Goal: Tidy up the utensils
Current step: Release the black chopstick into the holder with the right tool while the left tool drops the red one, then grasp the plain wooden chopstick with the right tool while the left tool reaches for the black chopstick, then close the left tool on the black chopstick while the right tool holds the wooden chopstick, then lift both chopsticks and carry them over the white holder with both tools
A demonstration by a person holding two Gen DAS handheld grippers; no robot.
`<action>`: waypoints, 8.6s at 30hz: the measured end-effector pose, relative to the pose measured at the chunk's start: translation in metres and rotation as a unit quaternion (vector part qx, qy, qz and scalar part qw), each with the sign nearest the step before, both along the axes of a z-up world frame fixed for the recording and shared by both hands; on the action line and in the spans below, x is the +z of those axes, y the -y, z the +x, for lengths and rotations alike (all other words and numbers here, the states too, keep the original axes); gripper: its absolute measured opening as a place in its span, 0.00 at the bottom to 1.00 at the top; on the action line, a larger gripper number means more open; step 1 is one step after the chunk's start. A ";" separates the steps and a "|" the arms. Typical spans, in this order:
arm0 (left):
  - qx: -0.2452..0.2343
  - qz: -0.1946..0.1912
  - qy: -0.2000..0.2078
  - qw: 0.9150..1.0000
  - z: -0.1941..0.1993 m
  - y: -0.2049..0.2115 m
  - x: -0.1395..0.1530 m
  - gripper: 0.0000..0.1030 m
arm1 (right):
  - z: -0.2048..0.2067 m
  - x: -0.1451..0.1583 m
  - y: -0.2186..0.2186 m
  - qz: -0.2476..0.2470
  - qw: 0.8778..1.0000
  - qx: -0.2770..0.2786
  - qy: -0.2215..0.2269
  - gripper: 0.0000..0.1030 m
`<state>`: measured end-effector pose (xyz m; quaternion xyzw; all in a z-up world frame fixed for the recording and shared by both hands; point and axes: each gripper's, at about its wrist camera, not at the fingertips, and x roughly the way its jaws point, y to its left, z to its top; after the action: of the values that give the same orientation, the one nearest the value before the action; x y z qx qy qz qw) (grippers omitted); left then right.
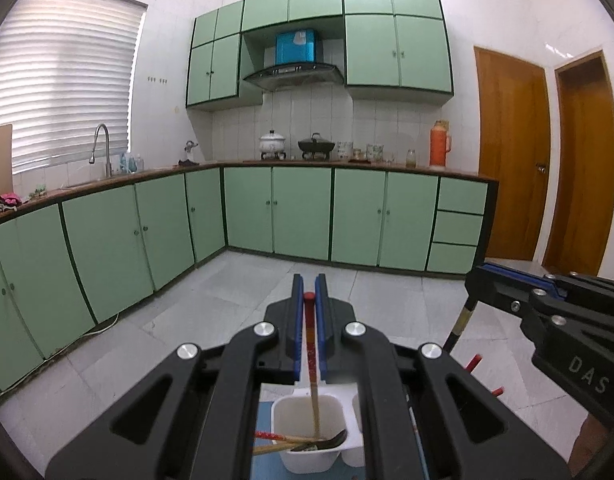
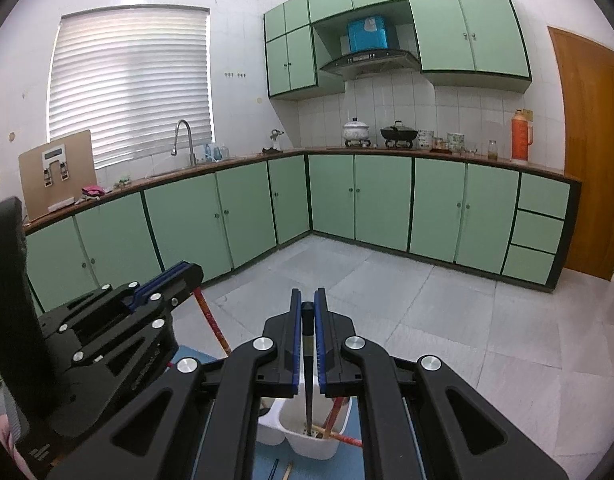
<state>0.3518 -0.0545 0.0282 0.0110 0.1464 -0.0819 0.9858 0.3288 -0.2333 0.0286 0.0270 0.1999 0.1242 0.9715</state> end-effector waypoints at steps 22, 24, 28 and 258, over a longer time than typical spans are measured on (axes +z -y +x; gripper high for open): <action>-0.007 -0.016 0.010 1.000 -0.069 -0.031 -0.007 0.53 | -0.072 0.003 0.014 0.018 0.999 -0.018 0.034 0.38; -0.010 -0.016 0.011 1.000 -0.084 -0.032 -0.011 0.57 | -0.085 -0.001 0.017 0.023 0.999 -0.022 0.037 0.42; -0.014 -0.014 0.007 1.000 -0.112 -0.032 -0.024 0.66 | -0.111 -0.017 0.022 0.033 0.998 -0.029 0.032 0.49; -0.015 -0.044 0.098 0.994 -0.075 -0.015 0.073 0.06 | -0.055 0.055 -0.008 -0.019 0.999 -0.029 0.037 0.06</action>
<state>0.2772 -0.0398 0.1017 -0.0224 0.0451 -0.1016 0.9936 0.2743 -0.2254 0.0834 0.0094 0.1655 0.0929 0.9818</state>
